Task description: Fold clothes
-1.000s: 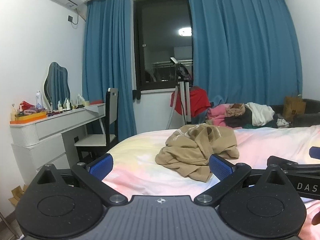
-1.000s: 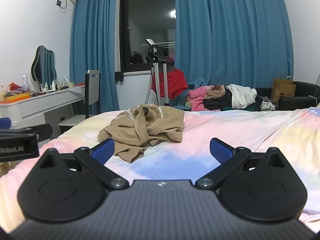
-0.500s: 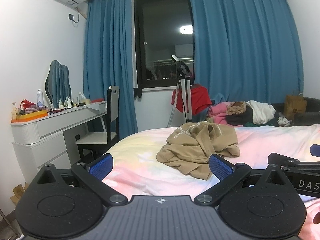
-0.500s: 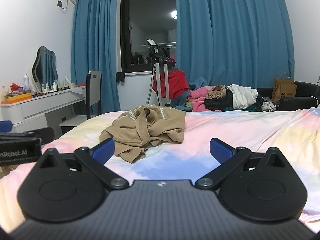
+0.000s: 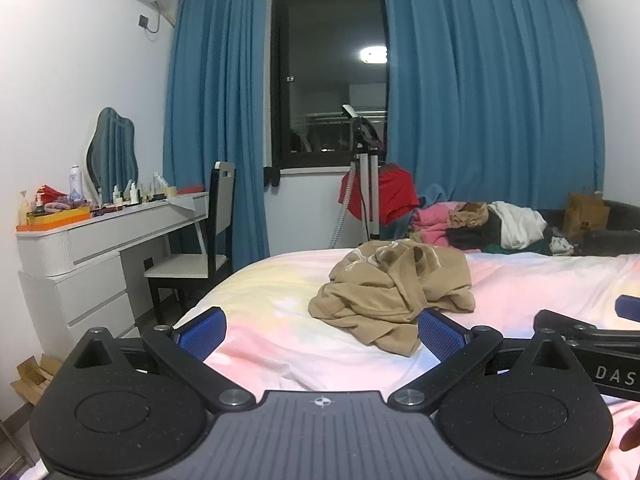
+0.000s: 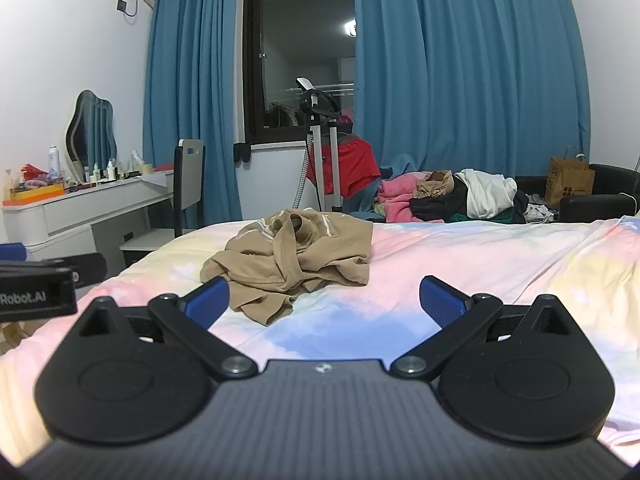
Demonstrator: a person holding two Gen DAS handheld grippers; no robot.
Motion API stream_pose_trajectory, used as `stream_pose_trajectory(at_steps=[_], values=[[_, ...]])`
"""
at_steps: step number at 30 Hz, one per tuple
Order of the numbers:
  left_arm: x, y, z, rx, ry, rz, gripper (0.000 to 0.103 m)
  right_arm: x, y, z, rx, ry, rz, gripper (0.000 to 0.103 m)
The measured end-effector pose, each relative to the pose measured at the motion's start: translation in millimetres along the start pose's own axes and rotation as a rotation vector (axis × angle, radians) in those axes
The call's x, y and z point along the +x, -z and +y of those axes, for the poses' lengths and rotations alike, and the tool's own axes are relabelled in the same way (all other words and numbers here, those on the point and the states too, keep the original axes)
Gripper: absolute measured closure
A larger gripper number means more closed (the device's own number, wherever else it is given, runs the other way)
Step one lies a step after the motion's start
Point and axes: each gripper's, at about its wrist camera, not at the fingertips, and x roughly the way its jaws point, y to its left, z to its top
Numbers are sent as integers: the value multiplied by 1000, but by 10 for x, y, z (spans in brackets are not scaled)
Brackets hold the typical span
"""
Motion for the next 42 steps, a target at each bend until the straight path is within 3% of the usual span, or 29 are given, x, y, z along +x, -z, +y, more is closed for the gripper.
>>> stream_pose_trajectory(at_steps=[17,27,36,42], values=[[22,28,2,0,-21,4,0,0,8,-4,8,-5,3,0],[247,128,11,-23,1,56,0,-15,-33,-96,57,64,-4,0],[1099,73,-371,72,141,160,10,-33,-49,-305,117,115,10,0],[1947,101,-682,-2,190,213,25,180,-9,-612,219,166,61,0]])
